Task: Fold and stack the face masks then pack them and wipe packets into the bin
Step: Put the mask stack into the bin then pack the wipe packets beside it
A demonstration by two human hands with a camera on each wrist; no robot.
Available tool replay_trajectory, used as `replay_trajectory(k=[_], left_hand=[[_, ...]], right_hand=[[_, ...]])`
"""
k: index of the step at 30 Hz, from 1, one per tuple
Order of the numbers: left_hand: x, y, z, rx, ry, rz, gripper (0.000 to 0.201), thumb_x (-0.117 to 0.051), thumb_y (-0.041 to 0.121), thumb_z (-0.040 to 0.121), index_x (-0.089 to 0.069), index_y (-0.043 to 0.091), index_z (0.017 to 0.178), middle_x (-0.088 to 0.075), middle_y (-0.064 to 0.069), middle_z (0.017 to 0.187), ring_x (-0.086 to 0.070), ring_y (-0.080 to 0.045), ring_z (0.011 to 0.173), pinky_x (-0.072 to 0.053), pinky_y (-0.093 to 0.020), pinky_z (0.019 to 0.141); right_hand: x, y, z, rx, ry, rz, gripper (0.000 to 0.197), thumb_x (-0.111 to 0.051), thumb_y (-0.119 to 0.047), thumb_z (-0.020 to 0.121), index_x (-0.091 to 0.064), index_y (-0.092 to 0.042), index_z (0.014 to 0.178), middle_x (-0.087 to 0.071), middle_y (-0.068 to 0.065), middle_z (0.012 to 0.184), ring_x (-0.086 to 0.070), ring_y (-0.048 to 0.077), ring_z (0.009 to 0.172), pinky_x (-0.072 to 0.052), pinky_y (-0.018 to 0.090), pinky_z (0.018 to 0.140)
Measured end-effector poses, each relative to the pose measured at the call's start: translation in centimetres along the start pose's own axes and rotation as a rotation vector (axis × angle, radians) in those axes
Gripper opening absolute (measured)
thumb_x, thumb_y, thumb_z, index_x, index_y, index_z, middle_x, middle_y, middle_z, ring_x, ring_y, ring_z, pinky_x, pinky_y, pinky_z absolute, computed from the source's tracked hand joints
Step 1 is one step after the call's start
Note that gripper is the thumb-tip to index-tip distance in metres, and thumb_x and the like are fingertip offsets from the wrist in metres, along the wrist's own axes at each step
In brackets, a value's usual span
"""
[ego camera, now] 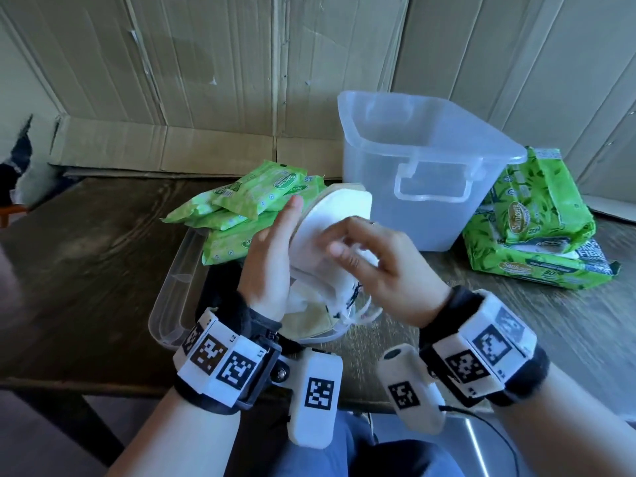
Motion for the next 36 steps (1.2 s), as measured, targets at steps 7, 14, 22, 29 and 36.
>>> replay_trajectory(k=[7,14,22,29,36], left_hand=[[0.3,0.2,0.0,-0.069,-0.067,0.128,0.024,-0.057,-0.001,0.086,-0.07,0.014,0.073,-0.068,0.003,0.062,-0.062,-0.012,0.059,-0.049,-0.018,0.056],[-0.1,-0.3,0.2,-0.039,-0.094,0.152,0.028,-0.061,0.001,0.084,-0.07,0.014,0.061,-0.067,-0.004,0.063,-0.061,-0.018,0.062,-0.046,-0.023,0.058],[-0.3,0.0,0.0,-0.082,-0.166,0.113,0.019,-0.068,-0.002,0.076,-0.074,0.017,0.077,-0.071,0.002,0.068,-0.063,-0.013,0.063,-0.052,-0.019,0.06],[-0.4,0.0,-0.3,-0.106,-0.201,0.15,0.023,-0.063,-0.009,0.079,-0.069,0.013,0.083,-0.069,0.006,0.061,-0.061,-0.009,0.054,-0.049,-0.017,0.053],[-0.6,0.4,-0.3,-0.179,-0.233,0.141,0.045,-0.061,-0.016,0.076,-0.062,0.023,0.097,-0.071,0.013,0.073,-0.064,-0.003,0.068,-0.051,-0.017,0.061]], right_hand=[[3.6,2.9,0.6,-0.233,0.187,-0.084,0.043,-0.063,-0.015,0.084,-0.046,-0.033,0.12,-0.043,-0.004,0.113,-0.047,0.001,0.09,-0.034,0.001,0.075],[4.9,2.2,0.4,-0.201,0.236,0.037,0.019,-0.074,-0.023,0.066,-0.06,-0.035,0.067,-0.061,-0.015,0.081,-0.057,0.008,0.081,-0.041,0.024,0.071],[3.5,2.4,0.2,-0.213,0.189,0.18,0.03,-0.075,-0.029,0.059,-0.058,-0.039,0.081,-0.052,-0.002,0.059,-0.042,0.026,0.056,-0.036,0.034,0.061],[3.9,2.5,0.9,-0.224,0.167,0.104,0.033,-0.07,-0.027,0.063,-0.047,-0.046,0.078,-0.052,0.01,0.056,-0.046,0.037,0.057,-0.037,0.039,0.058],[4.0,2.1,0.7,-0.19,0.165,-0.123,0.011,-0.073,-0.021,0.075,-0.064,-0.023,0.08,-0.057,0.003,0.062,-0.044,0.011,0.057,-0.035,0.022,0.058]])
Point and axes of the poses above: each hand's wrist, its own z-axis towards the middle knuckle, its own x-axis out of the back of the hand, y = z × x, the point moved 5 cm from there along z, towards the middle knuckle
